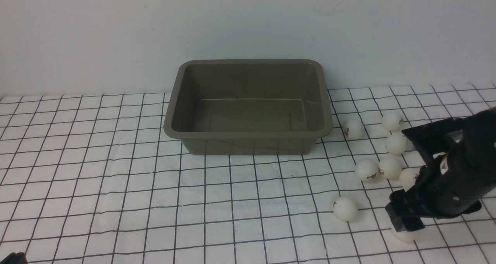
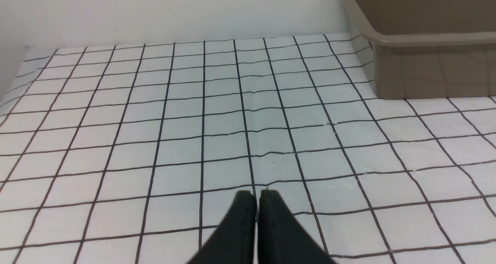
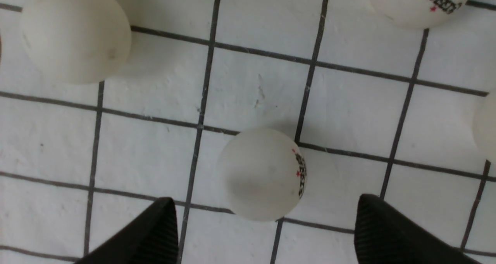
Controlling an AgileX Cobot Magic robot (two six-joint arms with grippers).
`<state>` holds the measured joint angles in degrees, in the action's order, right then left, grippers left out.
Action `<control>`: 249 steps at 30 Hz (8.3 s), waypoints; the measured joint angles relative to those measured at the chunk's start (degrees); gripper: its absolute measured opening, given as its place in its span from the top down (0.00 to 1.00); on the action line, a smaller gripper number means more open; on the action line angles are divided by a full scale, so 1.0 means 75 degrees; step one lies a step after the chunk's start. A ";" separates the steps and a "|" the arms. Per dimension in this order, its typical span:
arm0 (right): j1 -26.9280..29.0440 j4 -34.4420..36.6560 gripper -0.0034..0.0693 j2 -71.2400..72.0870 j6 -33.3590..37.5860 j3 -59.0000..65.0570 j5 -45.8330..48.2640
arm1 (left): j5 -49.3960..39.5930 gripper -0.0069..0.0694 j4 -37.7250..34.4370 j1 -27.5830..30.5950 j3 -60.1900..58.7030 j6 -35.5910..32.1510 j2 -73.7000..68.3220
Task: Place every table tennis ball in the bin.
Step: Use the right arm to clamp the table tennis ball closest to it, then use the right arm to put the table tennis ball into the box, then use the right arm to clamp the table tennis ball closest to it
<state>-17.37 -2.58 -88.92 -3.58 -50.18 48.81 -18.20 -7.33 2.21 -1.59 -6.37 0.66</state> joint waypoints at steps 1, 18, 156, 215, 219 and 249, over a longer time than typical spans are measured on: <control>0.0000 0.0000 0.19 -0.0054 0.0000 -0.0031 0.0000 | 0.0000 0.91 0.0000 0.0000 0.0000 0.0000 0.0000; 0.0000 0.0000 0.19 -0.1236 0.0008 -0.0698 0.0036 | -0.0008 0.91 0.0000 0.0000 0.0000 0.0000 0.0000; -0.0897 0.2079 0.30 -0.2354 0.1809 -0.2621 0.0427 | -0.0108 0.91 0.0000 0.0000 0.0000 0.0000 0.0000; -0.0991 0.0694 0.30 -0.0071 0.0574 0.0031 0.0040 | -0.0108 0.91 0.0000 0.0000 0.0000 0.0000 0.0000; -0.0991 0.0462 0.30 -0.0436 0.0477 0.0037 -0.0204 | -0.0108 0.91 0.0000 0.0000 0.0000 0.0000 0.0000; -0.0991 0.1218 0.46 -0.1483 0.1162 -0.2403 0.1050 | -0.0108 0.91 0.0000 0.0000 0.0000 0.0000 0.0000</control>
<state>-24.80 6.55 -100.04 5.14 -68.20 56.69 -19.00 -7.33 2.21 -1.59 -6.37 0.66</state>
